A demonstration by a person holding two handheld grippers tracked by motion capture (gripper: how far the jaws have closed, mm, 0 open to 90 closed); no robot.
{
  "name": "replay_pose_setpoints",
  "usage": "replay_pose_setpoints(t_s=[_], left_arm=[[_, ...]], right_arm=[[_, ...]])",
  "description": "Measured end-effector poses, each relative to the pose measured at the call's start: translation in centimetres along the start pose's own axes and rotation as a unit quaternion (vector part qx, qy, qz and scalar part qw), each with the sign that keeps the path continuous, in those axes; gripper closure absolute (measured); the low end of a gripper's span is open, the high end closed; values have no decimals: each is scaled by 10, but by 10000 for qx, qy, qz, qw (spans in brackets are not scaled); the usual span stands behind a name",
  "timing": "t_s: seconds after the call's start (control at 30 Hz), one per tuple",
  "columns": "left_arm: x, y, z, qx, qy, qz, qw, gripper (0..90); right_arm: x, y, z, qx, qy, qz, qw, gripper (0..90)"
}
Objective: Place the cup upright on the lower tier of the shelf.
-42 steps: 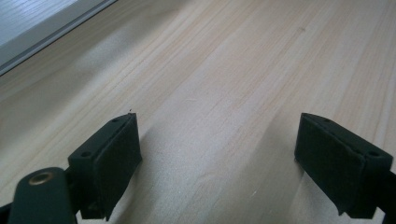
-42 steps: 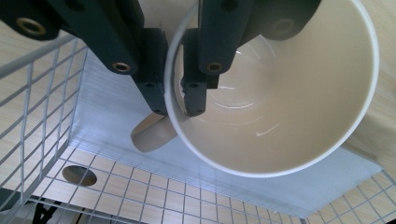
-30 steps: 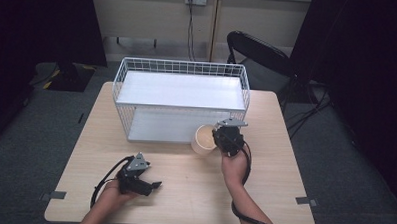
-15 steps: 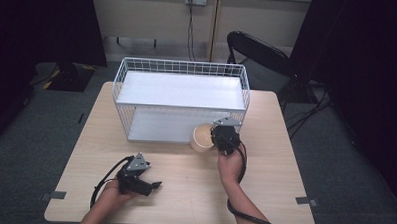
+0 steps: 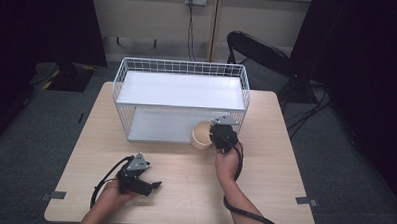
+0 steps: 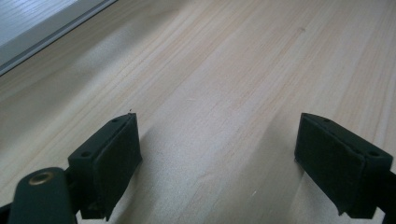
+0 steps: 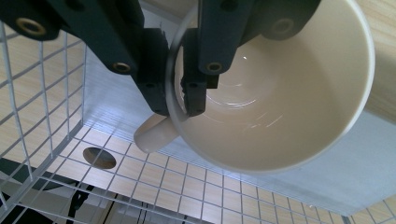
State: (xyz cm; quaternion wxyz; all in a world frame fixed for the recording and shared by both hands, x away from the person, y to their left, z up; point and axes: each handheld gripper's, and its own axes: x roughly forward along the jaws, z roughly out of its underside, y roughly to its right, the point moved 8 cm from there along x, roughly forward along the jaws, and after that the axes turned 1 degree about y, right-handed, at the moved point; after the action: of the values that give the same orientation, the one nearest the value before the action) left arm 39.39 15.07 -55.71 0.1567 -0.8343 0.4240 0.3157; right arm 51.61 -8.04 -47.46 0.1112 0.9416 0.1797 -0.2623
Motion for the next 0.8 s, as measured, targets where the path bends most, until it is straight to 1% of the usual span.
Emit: replay_pose_setpoints(t_s=[0.1, 0.3, 0.33, 0.5, 0.53, 0.57, 0.8], left_arm=[[0, 0, 0, 1, -1, 0, 10000, 139], [0, 0, 0, 1, 0, 1, 10000, 138], [0, 0, 0, 1, 0, 1, 10000, 138], [0, 0, 0, -1, 1, 0, 10000, 139], [0, 0, 0, 0, 0, 0, 10000, 139], [0, 0, 0, 1, -1, 1, 10000, 138], [0, 0, 0, 0, 0, 1, 10000, 138]], right_arm=[[1, 0, -1, 44, 20, 22, 10000, 830], [4, -1, -4, 34, 86, 94, 9999, 828], [5, -1, -6, 56, 129, 116, 9998, 829], [7, 1, -7, 96, 136, 155, 9997, 829], [7, 2, -8, 112, 154, 179, 9997, 829], [8, 3, -8, 181, 150, 163, 9996, 828], [10, 5, -8, 274, 188, 177, 9993, 812]])
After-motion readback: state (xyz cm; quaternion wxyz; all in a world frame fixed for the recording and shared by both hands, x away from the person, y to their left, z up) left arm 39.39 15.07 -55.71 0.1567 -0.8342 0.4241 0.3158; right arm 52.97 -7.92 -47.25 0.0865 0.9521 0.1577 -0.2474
